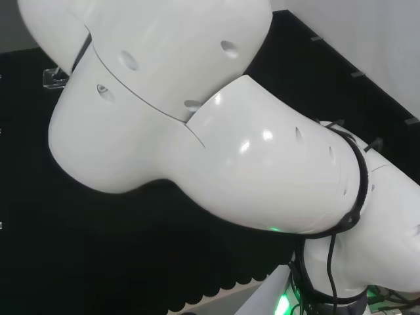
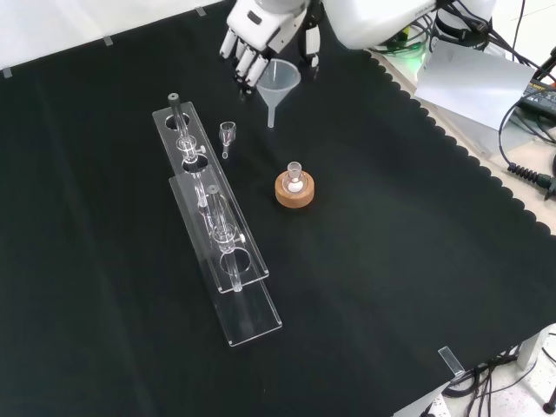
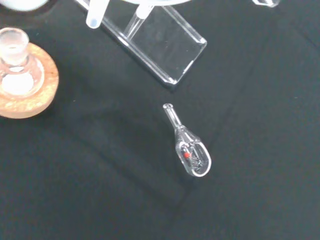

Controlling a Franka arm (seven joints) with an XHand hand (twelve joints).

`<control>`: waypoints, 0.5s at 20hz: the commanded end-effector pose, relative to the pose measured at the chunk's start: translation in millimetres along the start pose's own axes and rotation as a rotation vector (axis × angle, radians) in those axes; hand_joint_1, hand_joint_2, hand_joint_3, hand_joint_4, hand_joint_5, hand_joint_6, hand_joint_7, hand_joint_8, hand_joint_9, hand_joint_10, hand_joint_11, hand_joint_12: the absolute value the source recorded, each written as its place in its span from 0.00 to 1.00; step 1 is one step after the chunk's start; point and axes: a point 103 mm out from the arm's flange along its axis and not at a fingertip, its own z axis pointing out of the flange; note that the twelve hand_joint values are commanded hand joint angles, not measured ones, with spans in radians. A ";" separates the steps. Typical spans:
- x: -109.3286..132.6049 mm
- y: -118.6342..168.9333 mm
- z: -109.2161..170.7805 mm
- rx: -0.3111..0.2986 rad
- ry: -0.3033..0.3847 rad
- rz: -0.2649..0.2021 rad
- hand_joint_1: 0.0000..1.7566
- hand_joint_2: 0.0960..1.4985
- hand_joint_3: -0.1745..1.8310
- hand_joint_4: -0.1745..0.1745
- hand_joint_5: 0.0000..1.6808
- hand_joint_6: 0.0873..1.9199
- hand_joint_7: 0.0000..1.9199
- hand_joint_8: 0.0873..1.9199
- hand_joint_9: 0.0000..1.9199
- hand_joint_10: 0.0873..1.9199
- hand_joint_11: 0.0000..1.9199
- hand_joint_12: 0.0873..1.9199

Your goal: Put the funnel back on the funnel stand.

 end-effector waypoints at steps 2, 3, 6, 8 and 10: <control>-28.8 -0.3 -2.2 -0.017 0.039 0.045 0.41 0.46 0.29 0.56 0.42 0.37 0.35 0.30 0.58 0.15 0.36 0.64; -33.7 0.6 -2.3 -0.017 0.048 0.053 0.41 0.46 0.29 0.56 0.42 0.37 0.35 0.30 0.58 0.15 0.36 0.64; -51.8 5.9 -2.6 -0.013 0.073 0.078 0.41 0.46 0.29 0.56 0.42 0.37 0.35 0.30 0.58 0.15 0.36 0.64; -62.1 10.7 -3.5 -0.011 0.083 0.094 0.41 0.46 0.29 0.56 0.42 0.37 0.35 0.30 0.58 0.15 0.36 0.64; -70.7 16.7 -5.9 -0.012 0.091 0.107 0.41 0.46 0.29 0.56 0.42 0.37 0.35 0.30 0.58 0.15 0.36 0.64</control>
